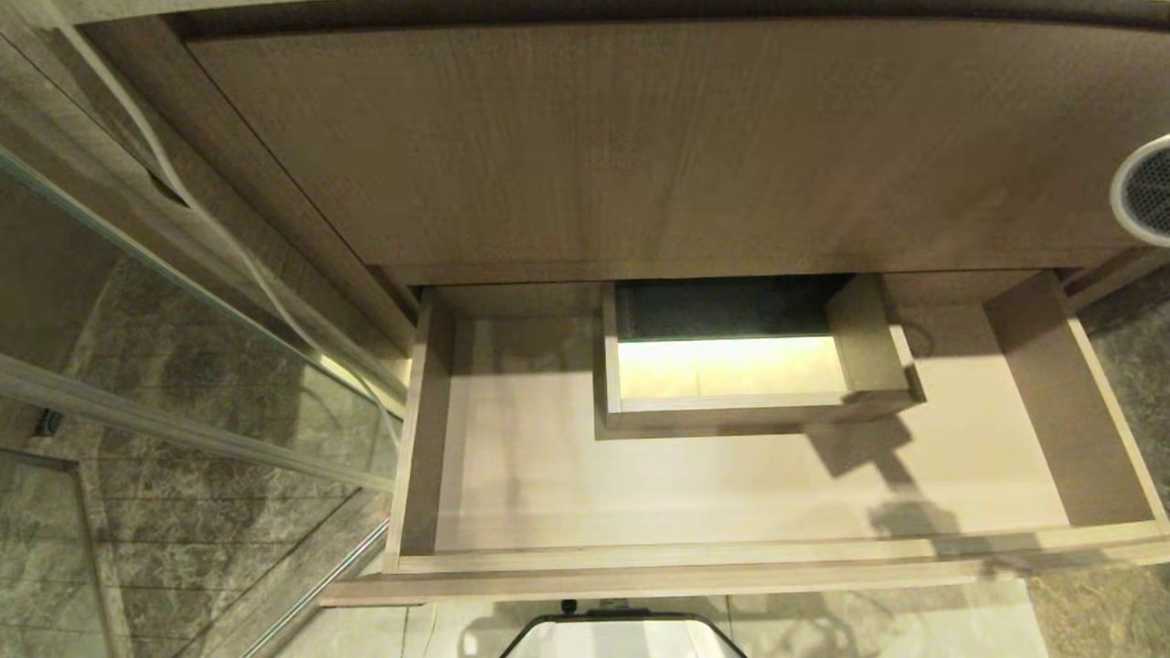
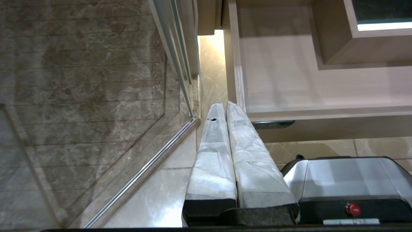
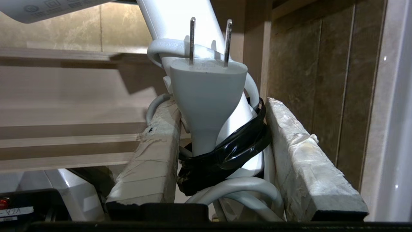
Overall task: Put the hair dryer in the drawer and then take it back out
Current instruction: Put it into the drawer
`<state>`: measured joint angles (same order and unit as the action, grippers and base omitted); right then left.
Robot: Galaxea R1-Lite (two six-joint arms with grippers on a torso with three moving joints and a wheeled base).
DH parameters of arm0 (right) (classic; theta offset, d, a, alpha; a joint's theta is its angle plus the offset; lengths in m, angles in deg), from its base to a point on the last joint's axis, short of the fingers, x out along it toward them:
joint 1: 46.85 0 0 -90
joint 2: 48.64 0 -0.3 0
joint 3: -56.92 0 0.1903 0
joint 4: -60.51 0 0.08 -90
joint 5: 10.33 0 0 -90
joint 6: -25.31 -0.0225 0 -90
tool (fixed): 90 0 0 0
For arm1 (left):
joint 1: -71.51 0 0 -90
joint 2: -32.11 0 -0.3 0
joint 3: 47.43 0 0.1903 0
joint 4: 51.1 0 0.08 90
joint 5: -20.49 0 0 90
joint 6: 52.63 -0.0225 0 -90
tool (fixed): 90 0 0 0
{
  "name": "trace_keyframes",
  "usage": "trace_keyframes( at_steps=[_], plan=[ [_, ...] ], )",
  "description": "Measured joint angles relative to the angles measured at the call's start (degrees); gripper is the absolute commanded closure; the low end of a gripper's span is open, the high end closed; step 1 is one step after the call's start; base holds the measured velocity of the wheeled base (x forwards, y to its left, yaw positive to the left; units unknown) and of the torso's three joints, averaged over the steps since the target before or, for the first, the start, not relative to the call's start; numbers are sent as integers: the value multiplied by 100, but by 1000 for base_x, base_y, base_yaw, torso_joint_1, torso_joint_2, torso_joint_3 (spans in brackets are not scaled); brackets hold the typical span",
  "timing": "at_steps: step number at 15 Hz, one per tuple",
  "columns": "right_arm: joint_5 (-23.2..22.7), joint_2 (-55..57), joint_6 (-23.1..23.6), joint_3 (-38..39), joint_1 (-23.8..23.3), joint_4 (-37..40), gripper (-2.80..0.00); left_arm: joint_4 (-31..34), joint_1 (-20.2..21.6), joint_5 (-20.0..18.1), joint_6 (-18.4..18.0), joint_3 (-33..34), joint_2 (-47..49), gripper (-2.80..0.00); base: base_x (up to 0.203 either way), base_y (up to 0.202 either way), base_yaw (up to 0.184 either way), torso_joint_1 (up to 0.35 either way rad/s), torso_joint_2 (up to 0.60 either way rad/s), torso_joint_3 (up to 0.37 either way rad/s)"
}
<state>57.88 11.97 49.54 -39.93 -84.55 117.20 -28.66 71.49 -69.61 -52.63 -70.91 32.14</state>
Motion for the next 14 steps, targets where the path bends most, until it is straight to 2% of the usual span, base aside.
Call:
trace_keyframes(
  at_steps=[4, 8, 14],
  plan=[
    [16, -245, 0, 472, -9, -43, 0, 17, 0, 0, 0, 4, 0, 0, 0, 0, 0, -231, 361, 158],
    [28, -234, -8, 921, -18, -74, 0, 7, 0, 0, 0, 1, 0, 0, 0, 0, 0, 48, 185, 224],
    [157, 422, -9, 1269, -99, -372, 0, 7, -2, 0, -2, 4, 0, 0, 0, 0, 0, 57, 34, 71]
  ],
)
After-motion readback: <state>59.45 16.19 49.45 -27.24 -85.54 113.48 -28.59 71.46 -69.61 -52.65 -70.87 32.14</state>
